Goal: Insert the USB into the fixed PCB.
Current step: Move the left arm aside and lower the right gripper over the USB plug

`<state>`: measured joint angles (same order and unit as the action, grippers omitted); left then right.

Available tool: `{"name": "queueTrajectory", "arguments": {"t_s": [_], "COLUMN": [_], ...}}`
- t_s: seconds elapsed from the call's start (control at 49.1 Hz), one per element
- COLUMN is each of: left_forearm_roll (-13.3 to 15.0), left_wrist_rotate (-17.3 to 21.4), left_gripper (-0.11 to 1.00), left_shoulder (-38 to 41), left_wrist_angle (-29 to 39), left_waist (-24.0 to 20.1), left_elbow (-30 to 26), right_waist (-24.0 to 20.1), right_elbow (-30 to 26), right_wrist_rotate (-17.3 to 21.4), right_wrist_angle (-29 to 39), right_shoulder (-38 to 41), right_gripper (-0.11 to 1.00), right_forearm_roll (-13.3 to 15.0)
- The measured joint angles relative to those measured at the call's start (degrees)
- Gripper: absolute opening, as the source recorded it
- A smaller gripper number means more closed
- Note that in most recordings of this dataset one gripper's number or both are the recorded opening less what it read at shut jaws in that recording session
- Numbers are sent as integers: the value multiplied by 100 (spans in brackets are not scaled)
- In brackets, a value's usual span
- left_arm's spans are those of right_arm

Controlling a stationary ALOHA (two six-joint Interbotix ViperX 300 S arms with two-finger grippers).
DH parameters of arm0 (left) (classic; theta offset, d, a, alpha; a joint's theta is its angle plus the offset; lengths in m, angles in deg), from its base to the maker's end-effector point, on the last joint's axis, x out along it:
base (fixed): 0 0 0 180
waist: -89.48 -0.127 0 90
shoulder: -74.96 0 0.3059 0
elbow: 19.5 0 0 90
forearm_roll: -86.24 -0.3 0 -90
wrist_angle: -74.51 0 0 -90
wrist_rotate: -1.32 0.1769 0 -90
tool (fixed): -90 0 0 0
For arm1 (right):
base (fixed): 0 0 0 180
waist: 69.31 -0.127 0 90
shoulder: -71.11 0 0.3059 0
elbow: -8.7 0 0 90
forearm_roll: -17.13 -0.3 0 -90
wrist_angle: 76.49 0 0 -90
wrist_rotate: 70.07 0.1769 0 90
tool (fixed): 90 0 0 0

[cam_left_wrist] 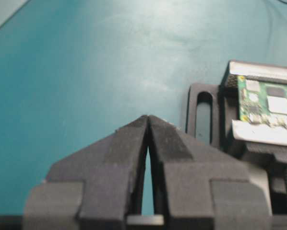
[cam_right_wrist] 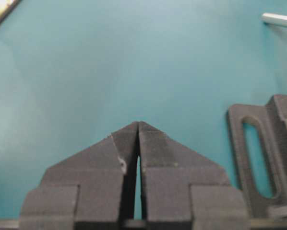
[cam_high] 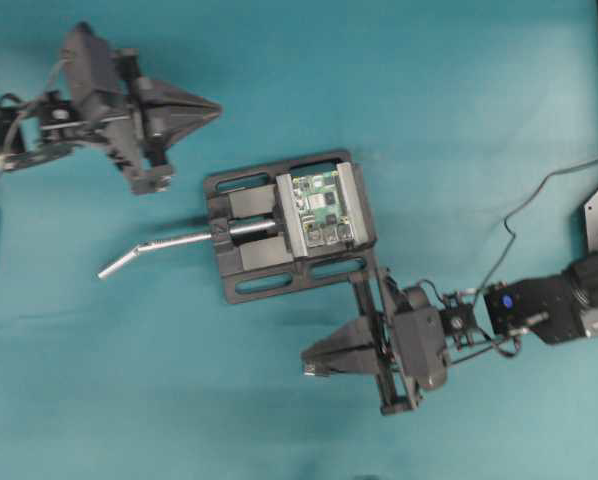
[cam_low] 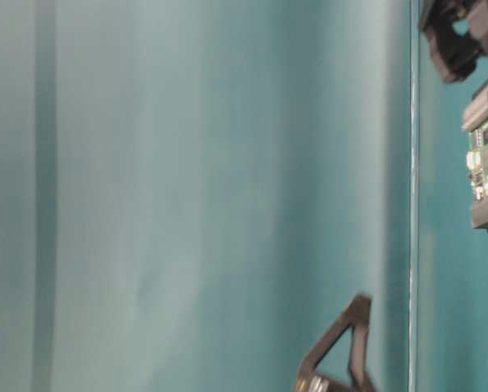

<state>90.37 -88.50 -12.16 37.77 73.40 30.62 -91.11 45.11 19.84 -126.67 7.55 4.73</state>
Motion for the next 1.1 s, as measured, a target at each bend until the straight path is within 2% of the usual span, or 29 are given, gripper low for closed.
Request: {"name": "queueTrajectory", "arguments": {"t_s": [0.183,0.245,0.408,0.469,0.571,0.836,0.897,1.101], "left_forearm_roll": [0,9,9,0,9,0,0,0], "left_wrist_rotate": [0,0,0,-9,0,-44,-53,-70], "left_gripper": [0,0,0,0,0,0,0,0], "left_shoulder": [-659,-861,-1310,-1450,-1687,-2584,-2874,-4017], "left_wrist_angle": [281,439,817,905,993,1072,1134,1696], "left_waist": [0,-9,-9,-9,0,-9,-9,-9], "left_elbow": [483,598,791,870,1046,1494,1608,2057], "right_waist": [-387,-483,-642,-677,-712,-791,-835,-1037], "right_elbow": [0,0,0,0,0,-53,-88,-193], "right_wrist_rotate": [-316,-519,-1081,-1195,-1239,-1257,-1239,-1248], "right_wrist_angle": [-18,-9,-18,-18,-18,-26,-26,-26], "right_shoulder": [-9,-9,-9,-9,-9,26,79,352], "right_gripper": [0,0,0,1,9,60,63,63], "right_forearm_roll": [-1063,-1512,-2259,-2382,-2452,-2540,-2602,-2821]}}
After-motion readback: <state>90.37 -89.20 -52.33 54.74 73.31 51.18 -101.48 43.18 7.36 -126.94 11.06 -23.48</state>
